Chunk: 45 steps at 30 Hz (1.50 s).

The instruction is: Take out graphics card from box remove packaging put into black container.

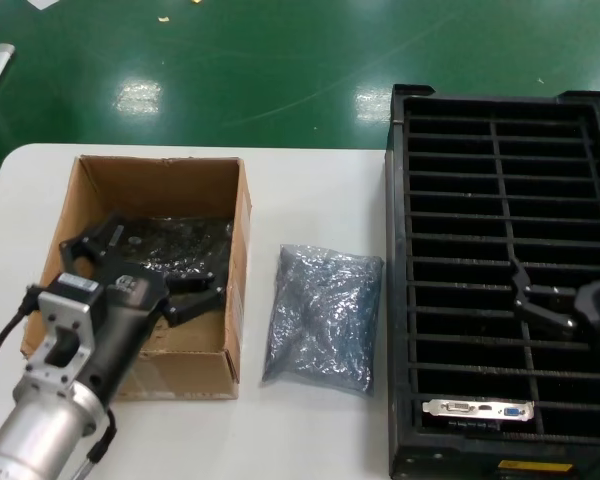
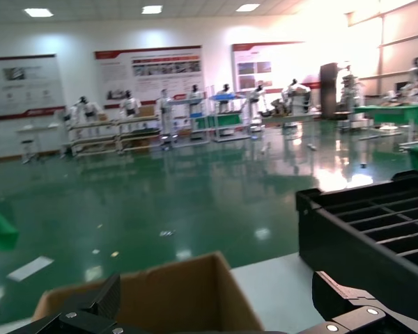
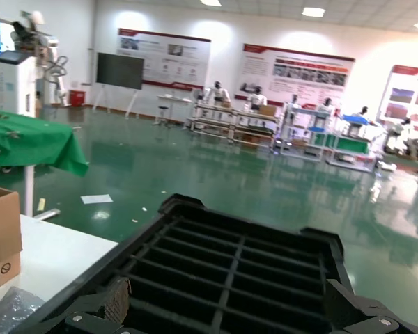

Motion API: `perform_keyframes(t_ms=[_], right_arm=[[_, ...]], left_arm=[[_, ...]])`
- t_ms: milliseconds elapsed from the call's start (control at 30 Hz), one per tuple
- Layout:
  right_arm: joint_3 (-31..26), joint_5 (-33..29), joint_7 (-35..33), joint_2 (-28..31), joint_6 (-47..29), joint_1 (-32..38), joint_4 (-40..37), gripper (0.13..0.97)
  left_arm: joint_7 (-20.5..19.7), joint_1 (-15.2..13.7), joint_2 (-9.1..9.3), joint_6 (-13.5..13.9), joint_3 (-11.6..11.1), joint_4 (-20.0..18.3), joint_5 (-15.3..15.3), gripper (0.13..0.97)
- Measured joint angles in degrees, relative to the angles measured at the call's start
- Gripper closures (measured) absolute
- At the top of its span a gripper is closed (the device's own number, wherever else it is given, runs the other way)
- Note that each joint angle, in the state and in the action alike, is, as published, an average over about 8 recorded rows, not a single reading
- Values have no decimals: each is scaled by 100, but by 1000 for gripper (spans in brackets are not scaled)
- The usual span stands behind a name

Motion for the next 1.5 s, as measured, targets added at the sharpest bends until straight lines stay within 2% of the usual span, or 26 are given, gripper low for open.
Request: perform_keyframes(t_ms=[367,533,1500], right_arm=[[131,527,-281,-244,515,-641,223,129],[165,667,-357,-309,653,-809,282,129],[171,689,-368,-319,674,-834,291,129]], left_arm=[[723,527,59,-771,30,140,-980,132],[919,664,74,-980,38,178,-1245,132],[949,684,77,-1013,39,183,-1285,132]])
